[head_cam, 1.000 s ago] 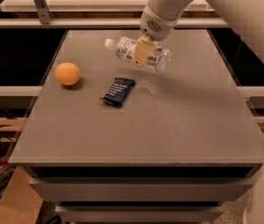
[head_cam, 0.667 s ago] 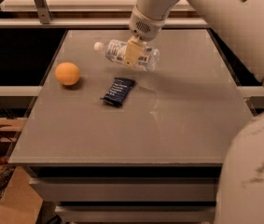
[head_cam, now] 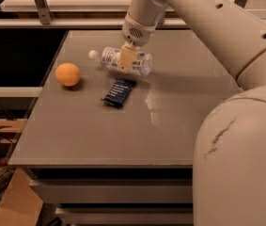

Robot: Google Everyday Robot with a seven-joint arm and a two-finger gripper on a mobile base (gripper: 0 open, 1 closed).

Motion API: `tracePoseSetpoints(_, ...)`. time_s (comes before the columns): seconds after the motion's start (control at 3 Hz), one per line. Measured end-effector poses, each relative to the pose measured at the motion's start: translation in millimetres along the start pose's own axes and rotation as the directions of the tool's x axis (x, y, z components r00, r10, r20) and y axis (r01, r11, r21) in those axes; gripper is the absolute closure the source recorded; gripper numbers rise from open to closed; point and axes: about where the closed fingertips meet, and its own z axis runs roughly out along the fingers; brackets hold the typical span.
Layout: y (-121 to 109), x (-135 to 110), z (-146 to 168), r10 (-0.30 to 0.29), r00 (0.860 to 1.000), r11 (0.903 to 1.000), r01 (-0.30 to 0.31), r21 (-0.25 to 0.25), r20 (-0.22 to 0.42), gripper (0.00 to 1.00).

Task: Move blue plastic bottle near rxbar blueberry

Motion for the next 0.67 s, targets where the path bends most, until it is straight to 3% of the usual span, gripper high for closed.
tracePoseSetpoints(0.67,3.1,8.6,5.6,0.023,1.000,0.9995,-0.023,-0.023,-0.005,0.35)
